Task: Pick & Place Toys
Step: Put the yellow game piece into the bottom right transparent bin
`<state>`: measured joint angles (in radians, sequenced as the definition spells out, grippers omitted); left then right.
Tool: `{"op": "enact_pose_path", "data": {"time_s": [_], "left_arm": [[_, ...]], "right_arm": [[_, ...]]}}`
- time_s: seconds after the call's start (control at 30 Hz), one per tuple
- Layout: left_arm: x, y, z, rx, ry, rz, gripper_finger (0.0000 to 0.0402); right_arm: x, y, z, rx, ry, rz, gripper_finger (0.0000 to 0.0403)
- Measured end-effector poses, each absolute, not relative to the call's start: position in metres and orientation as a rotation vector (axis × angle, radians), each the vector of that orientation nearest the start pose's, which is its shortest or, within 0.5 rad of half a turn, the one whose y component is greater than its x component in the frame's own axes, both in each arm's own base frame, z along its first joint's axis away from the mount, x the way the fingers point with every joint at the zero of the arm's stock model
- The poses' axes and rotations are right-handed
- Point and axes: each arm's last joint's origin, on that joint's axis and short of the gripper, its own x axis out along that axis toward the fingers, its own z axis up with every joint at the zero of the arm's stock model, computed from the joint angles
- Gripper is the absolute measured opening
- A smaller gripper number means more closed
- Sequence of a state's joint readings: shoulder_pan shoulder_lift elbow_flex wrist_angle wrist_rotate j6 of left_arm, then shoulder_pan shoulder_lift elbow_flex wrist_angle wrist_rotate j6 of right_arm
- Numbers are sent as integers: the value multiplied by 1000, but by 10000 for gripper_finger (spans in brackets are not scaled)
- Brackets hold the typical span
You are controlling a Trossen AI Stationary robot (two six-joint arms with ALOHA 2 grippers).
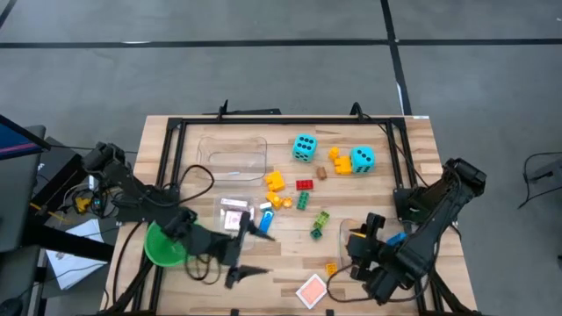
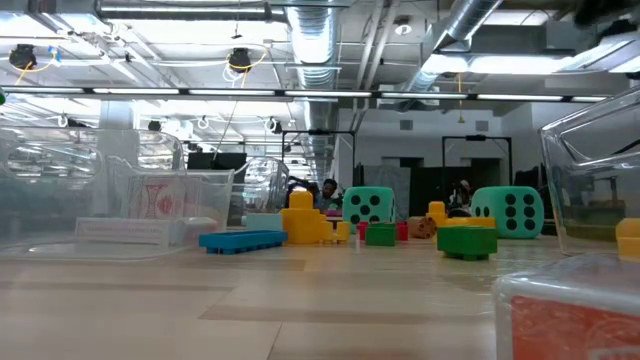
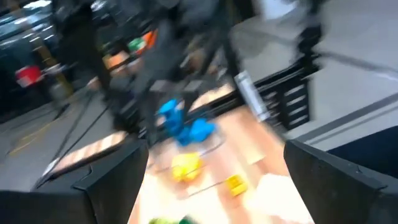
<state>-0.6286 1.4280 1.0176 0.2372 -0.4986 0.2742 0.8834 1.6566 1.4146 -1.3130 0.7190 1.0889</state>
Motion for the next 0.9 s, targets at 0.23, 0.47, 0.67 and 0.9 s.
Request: {"op": "enact_pose_path", "data": {"time_s": [0.23,0.47,0.67,0.9], "left_arm": [[294,-167,290,403,192,-51,369],[287,-176,303,423,167,-39,369],[269,-179,305,498,232,125,369],[260,-179,303,557,284,236,369]], "right_arm": [[205,228,296,-171,740,-400,225],[220,216,297,-215,637,-486,273],[250,196,281,-257,613,-539,316],[300,152,249,-230,609,-554,331]]}}
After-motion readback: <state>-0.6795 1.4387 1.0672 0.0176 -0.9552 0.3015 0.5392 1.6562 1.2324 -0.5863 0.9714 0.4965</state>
